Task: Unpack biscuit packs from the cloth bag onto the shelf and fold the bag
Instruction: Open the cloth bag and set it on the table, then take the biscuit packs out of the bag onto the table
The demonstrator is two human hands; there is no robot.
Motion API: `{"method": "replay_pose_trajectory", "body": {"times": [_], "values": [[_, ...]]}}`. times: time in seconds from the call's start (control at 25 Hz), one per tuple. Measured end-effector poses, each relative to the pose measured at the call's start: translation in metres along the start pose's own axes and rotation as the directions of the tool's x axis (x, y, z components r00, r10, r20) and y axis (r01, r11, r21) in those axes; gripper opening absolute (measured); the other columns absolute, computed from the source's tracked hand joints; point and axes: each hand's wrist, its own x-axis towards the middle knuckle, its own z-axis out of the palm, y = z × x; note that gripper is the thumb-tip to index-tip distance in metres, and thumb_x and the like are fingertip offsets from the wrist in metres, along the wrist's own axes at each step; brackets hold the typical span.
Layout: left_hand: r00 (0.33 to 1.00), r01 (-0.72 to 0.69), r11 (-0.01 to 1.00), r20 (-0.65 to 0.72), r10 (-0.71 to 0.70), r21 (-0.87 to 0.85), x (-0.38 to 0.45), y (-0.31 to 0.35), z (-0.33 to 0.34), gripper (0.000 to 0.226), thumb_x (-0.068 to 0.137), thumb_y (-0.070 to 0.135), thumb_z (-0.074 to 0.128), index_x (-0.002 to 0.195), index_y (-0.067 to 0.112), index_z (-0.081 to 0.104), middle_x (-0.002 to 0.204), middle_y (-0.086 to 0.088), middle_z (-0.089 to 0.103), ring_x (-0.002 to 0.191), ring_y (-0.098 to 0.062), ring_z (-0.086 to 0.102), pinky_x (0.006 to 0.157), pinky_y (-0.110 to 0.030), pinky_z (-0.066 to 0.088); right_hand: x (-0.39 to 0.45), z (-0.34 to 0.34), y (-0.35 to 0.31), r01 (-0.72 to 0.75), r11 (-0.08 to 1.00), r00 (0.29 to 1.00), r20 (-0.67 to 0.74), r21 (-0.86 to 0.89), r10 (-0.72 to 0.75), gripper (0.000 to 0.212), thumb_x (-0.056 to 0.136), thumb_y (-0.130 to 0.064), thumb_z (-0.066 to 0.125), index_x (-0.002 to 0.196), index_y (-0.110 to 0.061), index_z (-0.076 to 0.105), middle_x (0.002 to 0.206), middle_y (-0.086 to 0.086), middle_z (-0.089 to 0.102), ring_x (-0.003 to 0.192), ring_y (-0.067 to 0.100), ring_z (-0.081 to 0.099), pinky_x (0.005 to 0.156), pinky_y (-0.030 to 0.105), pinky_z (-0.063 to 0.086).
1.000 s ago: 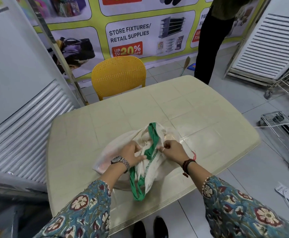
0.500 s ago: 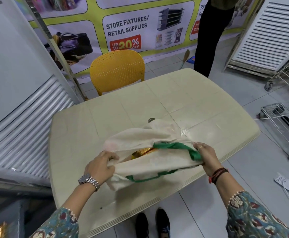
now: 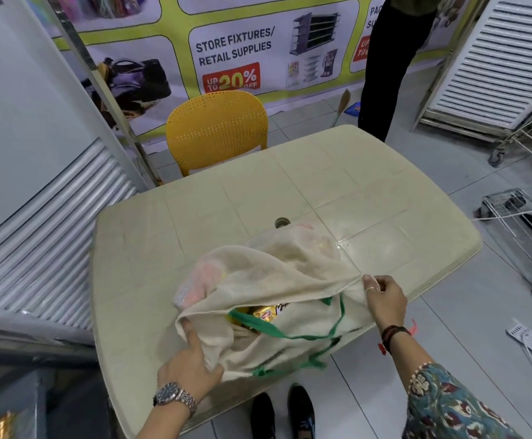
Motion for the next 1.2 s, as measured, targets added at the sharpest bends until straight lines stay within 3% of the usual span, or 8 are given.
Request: {"method": "replay_pose_trajectory", "body": {"times": [0.2,0.4,0.64,0.76,0.92,1.0,1.12,1.2], "values": [[0.999,0.023,0.84,0.035,-0.005,-0.542,0.033,0.014,-0.031,0.034,0.082,0.049,0.049,0.087,0.016,0.054,0.07,-0.004,0.07,0.056,-0.018,0.06,0.049,-0.022,0.04,0.003,0.0,-0.021,-0.09,0.992,0.996,-0.001,0.089,0.091,0.023,0.092,-0.03,0.054,0.093,-0.009,0.062,0.069,0.002,0.058,0.059,0.022,0.051,0.057,0.032,0.048],[0.823,0.554,-0.379,0.556,0.115,-0.741,0.056,0.046,-0.046,0.034,0.086,0.045,0.055,0.08,0.011,0.056,0.068,-0.002,0.052,0.057,-0.012,0.048,0.04,-0.014,0.042,0.0,0.013,-0.047,-0.244,0.797,0.969,0.173,0.553,0.177,0.027,0.102,-0.016,0.027,0.11,0.004,0.045,0.082,0.018,0.064,0.056,0.017,0.069,0.05,0.025,0.058],[0.976,0.212,-0.689,0.184,0.115,-0.693,0.076,0.059,-0.084,0.017,0.089,0.036,0.052,0.089,0.02,0.058,0.08,0.002,0.063,0.082,-0.014,0.056,0.079,-0.026,0.044,0.009,0.009,-0.073,0.192,0.838,0.969,-0.236,0.511,-0.078,0.005,0.102,-0.023,0.032,0.103,-0.018,0.035,0.083,-0.005,0.055,0.075,0.006,0.055,0.073,0.01,0.044],[0.99,-0.036,-0.483,-0.096,0.1,-0.875,0.088,0.064,-0.095,0.006,0.087,0.021,0.058,0.092,0.022,0.057,0.085,0.009,0.068,0.086,-0.006,0.059,0.079,-0.02,0.047,0.021,0.016,-0.086,0.347,0.884,0.934,-0.032,0.314,-0.356,0.02,0.1,-0.013,0.038,0.12,-0.012,0.034,0.102,-0.004,0.053,0.09,0.015,0.055,0.084,0.019,0.044],[0.966,-0.202,0.544,-0.074,0.249,-0.814,0.128,0.06,-0.088,0.019,0.082,0.01,0.063,0.093,0.017,0.049,0.096,-0.001,0.055,0.093,-0.02,0.054,0.083,-0.038,0.048,0.037,0.032,-0.089,0.296,0.955,0.824,0.501,0.019,-0.266,0.072,0.092,0.0,0.049,0.149,-0.017,0.008,0.147,0.015,0.033,0.135,0.028,0.036,0.109,0.036,0.032],[0.956,-0.197,0.747,0.044,0.29,-0.635,0.142,0.055,-0.089,0.01,0.083,0.02,0.063,0.083,0.018,0.053,0.088,-0.005,0.058,0.085,-0.022,0.055,0.076,-0.034,0.046,0.033,0.035,-0.086,0.246,0.963,0.853,0.497,-0.109,-0.161,0.071,0.091,-0.003,0.051,0.149,-0.013,0.012,0.141,0.019,0.046,0.127,0.033,0.048,0.103,0.038,0.038],[0.976,-0.153,0.638,-0.014,0.218,-0.754,0.15,0.058,-0.105,0.017,0.081,0.028,0.065,0.082,0.011,0.068,0.088,-0.01,0.066,0.087,-0.021,0.061,0.084,-0.03,0.045,0.02,0.037,-0.068,0.291,0.942,0.922,0.311,-0.165,-0.23,0.049,0.085,-0.01,0.06,0.13,-0.006,0.041,0.114,0.015,0.063,0.098,0.032,0.061,0.077,0.032,0.047],[0.984,0.009,0.114,0.029,0.176,-0.993,0.149,0.06,-0.12,0.025,0.091,0.032,0.052,0.098,0.013,0.067,0.101,-0.011,0.071,0.09,-0.021,0.069,0.09,-0.033,0.05,0.012,0.035,-0.056,0.372,0.905,0.904,0.301,-0.208,-0.303,0.03,0.084,-0.02,0.065,0.108,-0.01,0.052,0.099,0.007,0.061,0.088,0.026,0.059,0.068,0.029,0.042]]}}
